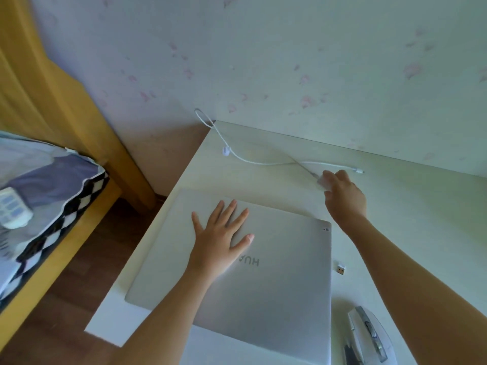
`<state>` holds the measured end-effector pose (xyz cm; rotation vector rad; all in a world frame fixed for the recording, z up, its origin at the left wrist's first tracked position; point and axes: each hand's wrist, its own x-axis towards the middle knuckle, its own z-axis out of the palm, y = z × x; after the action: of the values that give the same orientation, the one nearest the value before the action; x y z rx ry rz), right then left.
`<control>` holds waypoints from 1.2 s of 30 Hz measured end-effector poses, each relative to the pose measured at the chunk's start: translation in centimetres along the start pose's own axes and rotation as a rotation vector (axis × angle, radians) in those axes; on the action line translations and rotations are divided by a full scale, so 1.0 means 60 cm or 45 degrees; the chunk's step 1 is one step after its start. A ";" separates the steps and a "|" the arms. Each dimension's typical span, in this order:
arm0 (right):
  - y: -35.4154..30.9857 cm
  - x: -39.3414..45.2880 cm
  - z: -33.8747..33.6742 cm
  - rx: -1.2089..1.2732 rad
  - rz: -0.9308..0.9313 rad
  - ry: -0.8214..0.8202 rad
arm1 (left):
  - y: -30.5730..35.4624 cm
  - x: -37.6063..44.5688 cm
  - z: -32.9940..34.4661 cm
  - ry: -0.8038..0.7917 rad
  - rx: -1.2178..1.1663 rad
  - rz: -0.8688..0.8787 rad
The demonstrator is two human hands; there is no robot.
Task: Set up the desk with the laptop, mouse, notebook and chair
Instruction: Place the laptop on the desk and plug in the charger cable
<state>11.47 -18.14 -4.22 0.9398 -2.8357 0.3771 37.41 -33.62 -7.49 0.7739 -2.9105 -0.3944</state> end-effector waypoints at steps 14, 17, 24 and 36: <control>-0.252 -0.124 -0.058 0.464 -0.445 0.095 | -0.004 -0.015 -0.031 0.266 -0.705 0.014; -0.332 -0.155 -0.063 0.429 -0.623 0.158 | -0.047 -0.030 -0.059 0.487 -0.974 0.002; -0.555 -0.202 -0.026 0.496 -0.924 0.256 | -0.247 -0.084 -0.145 0.633 -1.226 0.021; -0.942 -0.196 0.138 1.069 -0.769 -0.413 | -0.645 -0.164 -0.197 0.578 -1.556 -0.341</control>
<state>54.52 -57.53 -3.57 2.0697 -2.4025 1.4786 66.20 -63.72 -7.11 0.8131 -1.6327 -1.5320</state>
